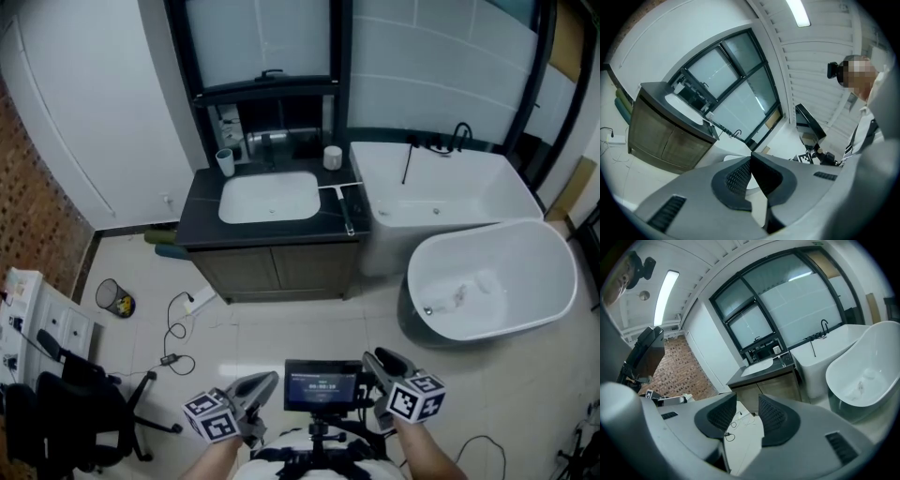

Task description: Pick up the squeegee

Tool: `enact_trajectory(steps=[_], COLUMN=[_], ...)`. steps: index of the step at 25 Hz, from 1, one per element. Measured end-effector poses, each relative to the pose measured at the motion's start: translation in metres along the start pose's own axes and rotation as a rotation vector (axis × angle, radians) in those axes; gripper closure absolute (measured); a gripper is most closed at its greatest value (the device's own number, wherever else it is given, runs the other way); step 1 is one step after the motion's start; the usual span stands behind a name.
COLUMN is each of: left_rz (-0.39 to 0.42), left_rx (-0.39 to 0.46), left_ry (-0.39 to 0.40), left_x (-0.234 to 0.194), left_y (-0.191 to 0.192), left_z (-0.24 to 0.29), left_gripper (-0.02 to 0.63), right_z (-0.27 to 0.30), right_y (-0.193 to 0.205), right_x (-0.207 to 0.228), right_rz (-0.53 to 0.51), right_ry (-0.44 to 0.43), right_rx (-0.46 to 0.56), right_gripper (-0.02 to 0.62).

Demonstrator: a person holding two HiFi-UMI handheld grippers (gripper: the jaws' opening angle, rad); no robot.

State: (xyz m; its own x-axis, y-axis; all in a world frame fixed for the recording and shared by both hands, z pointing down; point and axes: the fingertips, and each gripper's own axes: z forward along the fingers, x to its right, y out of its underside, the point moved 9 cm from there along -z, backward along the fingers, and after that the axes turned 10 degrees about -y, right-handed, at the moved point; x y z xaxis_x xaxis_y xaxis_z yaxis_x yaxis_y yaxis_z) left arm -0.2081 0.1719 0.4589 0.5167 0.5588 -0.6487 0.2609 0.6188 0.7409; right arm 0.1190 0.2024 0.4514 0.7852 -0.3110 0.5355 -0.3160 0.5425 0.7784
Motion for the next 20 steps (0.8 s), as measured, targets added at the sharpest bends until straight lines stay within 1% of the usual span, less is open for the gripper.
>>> enact_trajectory(steps=[5,7,10,15,20], left_rz=[-0.003,-0.002,0.021,0.019,0.007], left_rx=[0.006,0.005,0.002,-0.006,-0.007], left_ry=[0.006,0.013,0.009,-0.01,-0.034], left_x=[0.008,0.013,0.02,0.023,0.015], left_y=[-0.012,-0.015,-0.018,-0.02,-0.025], left_z=[0.048,0.064,0.082,0.095,0.101], left_gripper=[0.612,0.612,0.612,0.612,0.612], right_z=[-0.001,-0.001,-0.002,0.007,0.023], right_y=[-0.028,-0.034,-0.038,-0.04,-0.042], right_x=[0.036,0.05,0.066,0.084,0.092], right_rz=[0.006,0.024,0.039,0.075,0.099], right_ry=[-0.009,-0.019,-0.032,-0.05,-0.07], right_rx=[-0.009,-0.013,-0.018,-0.017,-0.036], right_gripper=[0.443,0.443,0.443,0.443,0.443])
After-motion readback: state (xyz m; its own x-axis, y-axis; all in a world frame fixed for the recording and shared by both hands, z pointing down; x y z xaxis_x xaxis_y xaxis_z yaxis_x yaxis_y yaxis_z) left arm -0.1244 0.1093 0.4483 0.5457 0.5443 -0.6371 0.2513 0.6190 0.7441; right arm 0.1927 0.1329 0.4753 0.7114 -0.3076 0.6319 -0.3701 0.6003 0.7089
